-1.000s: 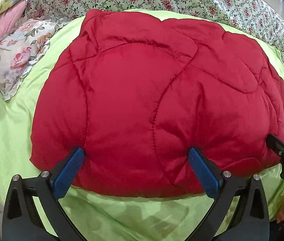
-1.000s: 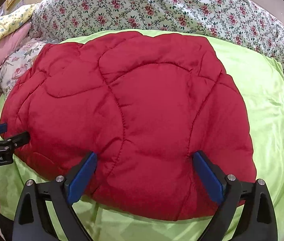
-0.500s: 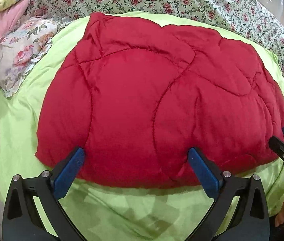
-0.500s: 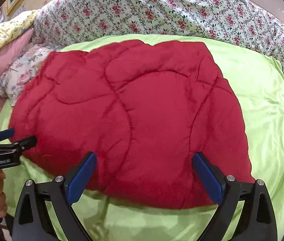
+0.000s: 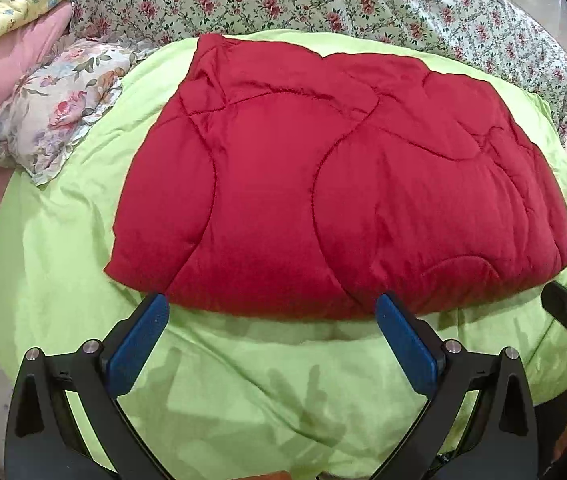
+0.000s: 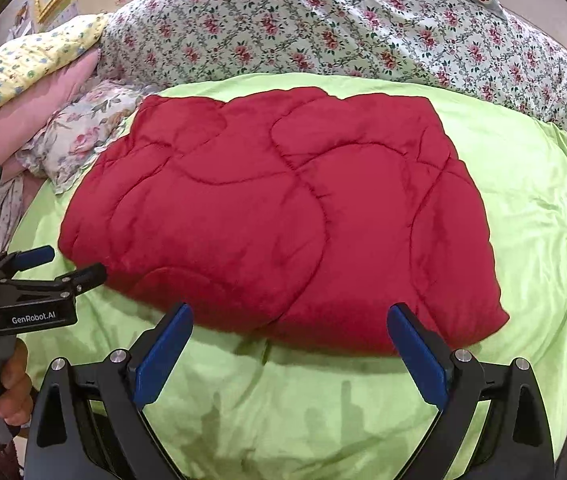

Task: Fold large clothes

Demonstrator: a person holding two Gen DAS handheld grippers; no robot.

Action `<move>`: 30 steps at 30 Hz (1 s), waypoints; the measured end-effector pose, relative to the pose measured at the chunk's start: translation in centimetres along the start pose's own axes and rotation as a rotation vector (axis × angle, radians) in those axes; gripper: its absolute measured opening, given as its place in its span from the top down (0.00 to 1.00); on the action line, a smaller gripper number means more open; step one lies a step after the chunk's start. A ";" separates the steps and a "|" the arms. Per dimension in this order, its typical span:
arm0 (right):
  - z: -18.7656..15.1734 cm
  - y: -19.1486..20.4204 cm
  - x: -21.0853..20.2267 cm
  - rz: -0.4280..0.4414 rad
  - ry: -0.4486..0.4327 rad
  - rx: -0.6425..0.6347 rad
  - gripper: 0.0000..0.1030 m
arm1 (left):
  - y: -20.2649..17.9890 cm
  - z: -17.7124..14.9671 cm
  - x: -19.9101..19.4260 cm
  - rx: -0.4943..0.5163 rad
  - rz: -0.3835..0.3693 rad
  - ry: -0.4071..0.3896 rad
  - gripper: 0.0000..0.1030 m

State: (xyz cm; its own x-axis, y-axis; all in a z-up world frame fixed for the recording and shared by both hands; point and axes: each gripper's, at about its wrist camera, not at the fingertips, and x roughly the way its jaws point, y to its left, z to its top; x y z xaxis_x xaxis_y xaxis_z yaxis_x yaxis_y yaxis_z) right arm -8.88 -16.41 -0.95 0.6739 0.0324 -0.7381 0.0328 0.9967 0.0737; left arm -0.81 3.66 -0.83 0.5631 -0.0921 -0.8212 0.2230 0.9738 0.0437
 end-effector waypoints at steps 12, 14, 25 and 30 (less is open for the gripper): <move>-1.1 0.9 -1.5 -0.014 -0.030 0.034 0.04 | -1.3 -0.8 -1.6 0.031 0.020 -0.032 0.00; -0.9 0.8 -1.2 -0.018 -0.028 0.041 0.04 | -1.6 -0.6 -1.6 0.032 0.021 -0.033 0.00; 0.0 0.6 0.2 -0.035 -0.020 0.055 0.04 | -2.2 0.5 -0.9 0.025 0.021 -0.032 0.00; 0.2 0.4 0.5 -0.033 -0.013 0.061 0.04 | -2.3 0.8 -0.7 0.023 0.022 -0.029 0.00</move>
State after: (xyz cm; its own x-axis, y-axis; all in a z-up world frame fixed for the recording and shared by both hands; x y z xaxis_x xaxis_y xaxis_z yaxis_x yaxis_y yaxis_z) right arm -8.38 -16.03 -1.20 0.6812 -0.0020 -0.7321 0.0997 0.9909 0.0901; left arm -1.09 1.35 0.03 0.5906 -0.0767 -0.8033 0.2281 0.9707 0.0751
